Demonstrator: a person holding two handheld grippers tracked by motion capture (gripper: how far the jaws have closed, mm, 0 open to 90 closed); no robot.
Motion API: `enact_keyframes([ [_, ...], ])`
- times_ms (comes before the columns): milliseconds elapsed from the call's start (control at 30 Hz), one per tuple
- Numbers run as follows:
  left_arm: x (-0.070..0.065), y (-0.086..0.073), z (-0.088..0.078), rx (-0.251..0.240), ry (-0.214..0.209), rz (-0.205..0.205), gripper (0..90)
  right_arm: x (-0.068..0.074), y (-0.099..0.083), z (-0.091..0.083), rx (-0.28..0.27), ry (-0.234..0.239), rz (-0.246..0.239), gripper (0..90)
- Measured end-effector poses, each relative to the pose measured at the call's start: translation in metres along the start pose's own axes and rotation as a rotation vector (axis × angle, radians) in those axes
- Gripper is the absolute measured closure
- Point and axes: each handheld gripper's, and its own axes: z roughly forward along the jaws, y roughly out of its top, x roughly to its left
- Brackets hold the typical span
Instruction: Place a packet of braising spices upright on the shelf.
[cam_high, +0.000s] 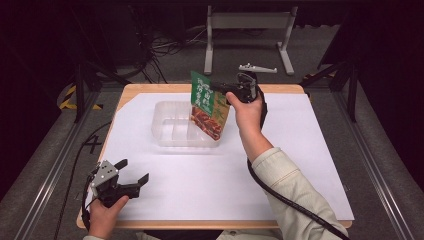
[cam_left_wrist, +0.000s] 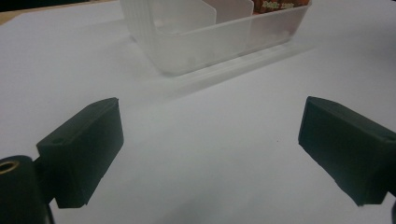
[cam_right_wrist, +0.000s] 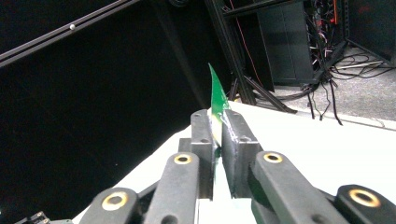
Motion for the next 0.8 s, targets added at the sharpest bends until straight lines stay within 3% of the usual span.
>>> enact_keyframes([
  [300,0.0,0.002,0.004,0.001,-0.009,0.006,7.4,0.001,0.001,-0.006,-0.013,0.003,0.002,57.4],
  [433,0.0,0.003,0.005,0.002,-0.01,0.006,7.4,0.004,0.004,-0.01,-0.019,-0.011,-0.038,47.4],
  [600,-0.001,0.004,0.008,0.003,-0.014,0.01,7.4,0.006,0.006,-0.015,-0.03,-0.006,-0.049,41.8],
  [800,-0.002,0.007,0.013,0.0,-0.025,0.003,7.4,0.009,0.009,-0.033,-0.04,-0.001,-0.075,37.8],
])
